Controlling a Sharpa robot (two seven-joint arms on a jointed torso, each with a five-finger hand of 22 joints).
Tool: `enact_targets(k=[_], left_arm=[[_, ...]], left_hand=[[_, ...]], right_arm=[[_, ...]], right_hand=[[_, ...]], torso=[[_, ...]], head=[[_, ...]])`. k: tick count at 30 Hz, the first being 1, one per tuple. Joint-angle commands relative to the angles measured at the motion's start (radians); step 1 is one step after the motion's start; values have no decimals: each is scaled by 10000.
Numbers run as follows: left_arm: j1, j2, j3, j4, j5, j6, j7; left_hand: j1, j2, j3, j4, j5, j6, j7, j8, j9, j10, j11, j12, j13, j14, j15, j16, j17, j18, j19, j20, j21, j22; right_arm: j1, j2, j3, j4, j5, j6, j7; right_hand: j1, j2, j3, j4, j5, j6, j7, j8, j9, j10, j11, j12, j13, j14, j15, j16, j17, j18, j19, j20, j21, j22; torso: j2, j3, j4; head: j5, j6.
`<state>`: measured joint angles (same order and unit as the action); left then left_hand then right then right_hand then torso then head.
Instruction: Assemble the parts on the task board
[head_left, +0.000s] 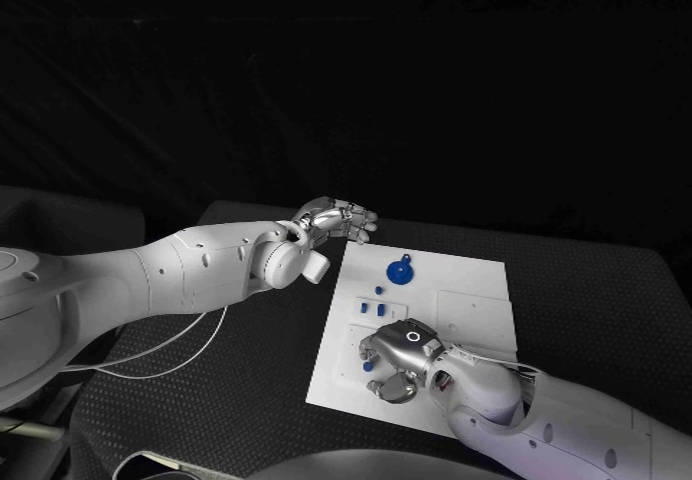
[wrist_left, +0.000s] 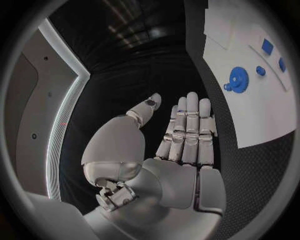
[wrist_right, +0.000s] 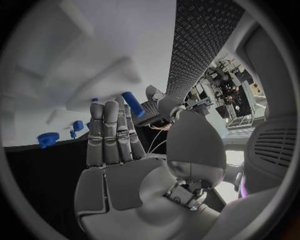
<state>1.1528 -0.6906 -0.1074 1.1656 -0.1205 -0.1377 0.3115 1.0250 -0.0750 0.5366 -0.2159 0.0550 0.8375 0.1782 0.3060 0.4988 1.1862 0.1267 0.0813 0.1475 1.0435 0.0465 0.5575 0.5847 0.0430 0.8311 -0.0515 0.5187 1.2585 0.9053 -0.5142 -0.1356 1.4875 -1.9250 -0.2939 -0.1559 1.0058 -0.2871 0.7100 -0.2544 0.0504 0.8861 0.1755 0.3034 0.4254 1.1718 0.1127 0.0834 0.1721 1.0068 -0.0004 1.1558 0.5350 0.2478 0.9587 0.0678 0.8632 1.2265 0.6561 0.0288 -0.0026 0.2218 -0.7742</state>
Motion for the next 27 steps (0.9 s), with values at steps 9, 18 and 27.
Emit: enact_targets(k=[9,18,27], left_arm=[[6,-3,9,0,57,149,46],[7,-30,8,-34,58,138,37],[7,-31,6,-100,58,137,19]], left_hand=[[-74,-1,15,66,-4,-73,-14,-7,11,-49,-5,45,-17,68,24,-76,23,106,57,11,-69,13],[-74,-3,14,68,-4,-75,-13,-7,13,-49,-5,46,-18,69,25,-82,31,106,57,12,-74,17],[-74,-8,13,68,-4,-74,-13,-6,14,-49,-5,47,-18,71,25,-86,36,106,58,12,-77,20]], right_arm=[[114,-512,197,741,632,-1195,219],[971,-1551,781,1278,3714,-945,536],[2047,-2914,848,890,8161,205,354]], right_hand=[[-8,-127,-243,-142,0,-214,50,-84,-64,-343,142,-132,-134,-68,172,12,12,140,-131,20,-67,-26],[39,-85,-11,224,-8,101,-109,135,-1,46,10,104,-117,43,51,119,32,140,27,-16,8,-21],[-66,384,-408,682,130,630,-454,542,358,1546,-796,2470,1564,571,-769,805,380,140,646,-381,662,278]], torso=[[-3,4,-5],[-8,5,-19],[-23,0,-57]], head=[[-82,60],[-287,238],[-1009,574]])
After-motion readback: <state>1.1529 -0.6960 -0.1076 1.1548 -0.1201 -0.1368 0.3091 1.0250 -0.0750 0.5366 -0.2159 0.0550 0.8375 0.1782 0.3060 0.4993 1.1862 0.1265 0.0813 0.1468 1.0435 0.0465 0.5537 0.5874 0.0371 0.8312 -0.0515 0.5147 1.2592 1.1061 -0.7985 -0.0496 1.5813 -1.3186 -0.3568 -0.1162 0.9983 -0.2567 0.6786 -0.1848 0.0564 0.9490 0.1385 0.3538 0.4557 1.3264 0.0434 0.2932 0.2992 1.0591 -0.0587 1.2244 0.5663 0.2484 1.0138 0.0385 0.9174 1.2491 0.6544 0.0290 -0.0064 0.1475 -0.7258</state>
